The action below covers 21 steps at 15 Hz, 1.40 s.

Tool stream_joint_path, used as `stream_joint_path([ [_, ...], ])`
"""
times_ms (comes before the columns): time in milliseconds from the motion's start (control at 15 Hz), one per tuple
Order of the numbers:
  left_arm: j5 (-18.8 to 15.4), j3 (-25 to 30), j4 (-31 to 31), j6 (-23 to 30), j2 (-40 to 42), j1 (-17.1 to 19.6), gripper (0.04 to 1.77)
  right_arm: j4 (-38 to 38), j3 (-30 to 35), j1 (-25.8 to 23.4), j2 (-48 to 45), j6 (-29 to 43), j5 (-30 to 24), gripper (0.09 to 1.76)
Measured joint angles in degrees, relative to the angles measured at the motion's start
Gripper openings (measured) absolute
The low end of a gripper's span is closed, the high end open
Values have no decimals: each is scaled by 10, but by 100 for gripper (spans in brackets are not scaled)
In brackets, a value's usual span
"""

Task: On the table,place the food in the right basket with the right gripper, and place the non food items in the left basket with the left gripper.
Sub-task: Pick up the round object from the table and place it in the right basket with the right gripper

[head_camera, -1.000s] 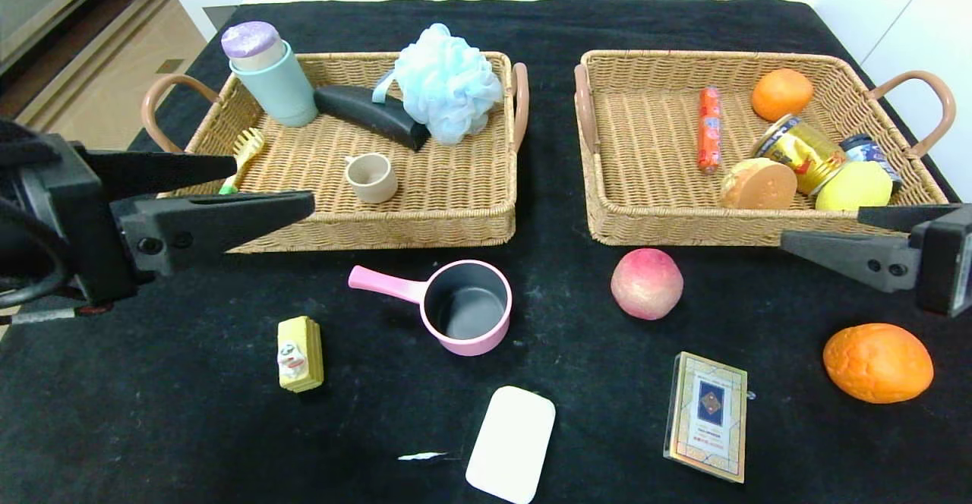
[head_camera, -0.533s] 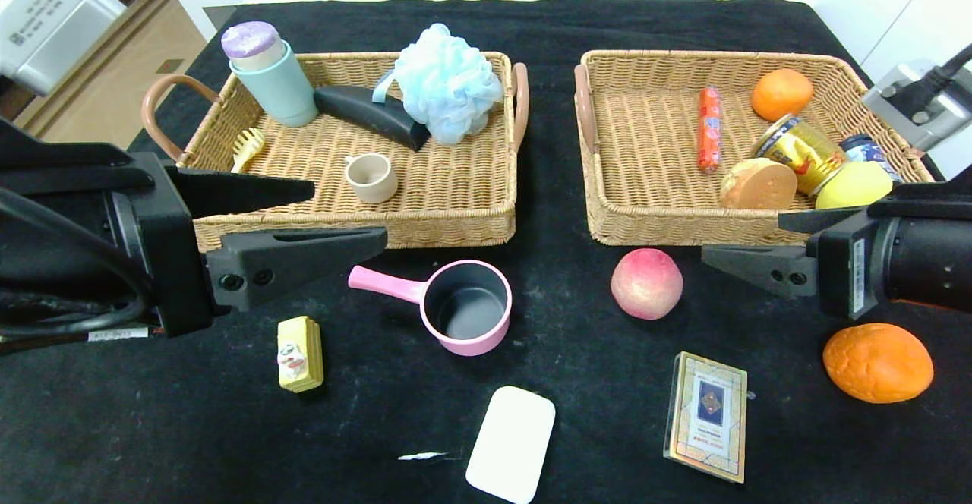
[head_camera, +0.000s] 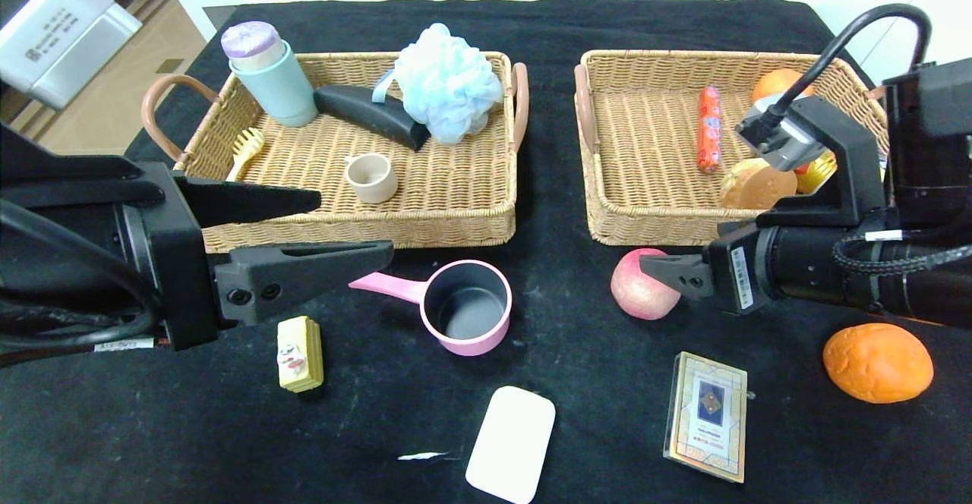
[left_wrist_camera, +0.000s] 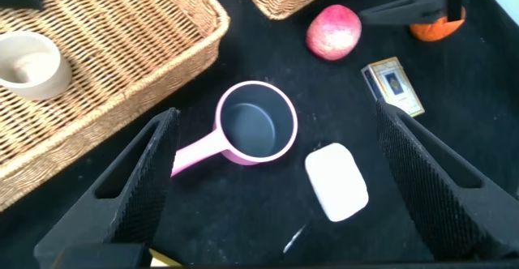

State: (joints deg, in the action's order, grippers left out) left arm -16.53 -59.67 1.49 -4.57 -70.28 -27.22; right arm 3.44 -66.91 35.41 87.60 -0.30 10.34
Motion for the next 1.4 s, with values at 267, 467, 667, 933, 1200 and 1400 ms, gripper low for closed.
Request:
stream_joint_path([
  [267, 6, 5, -4, 0, 3, -14, 172, 0, -17, 19, 41, 0, 50, 171],
  [467, 8, 7, -5, 0, 5, -15, 172, -2, -25, 24, 64, 20, 69, 171],
  [667, 8, 8, -6, 0, 6, -14, 172, -4, -28, 26, 86, 42, 88, 171],
  [933, 8, 8, -6, 0, 7, -14, 172, -6, -32, 24, 115, 60, 89, 171],
  [1200, 7, 9, -5, 0, 7, -14, 172, -7, -39, 20, 133, 66, 90, 171],
  [1400, 7, 9, -5, 0, 7, -14, 172, -13, -43, 20, 138, 66, 90, 171],
])
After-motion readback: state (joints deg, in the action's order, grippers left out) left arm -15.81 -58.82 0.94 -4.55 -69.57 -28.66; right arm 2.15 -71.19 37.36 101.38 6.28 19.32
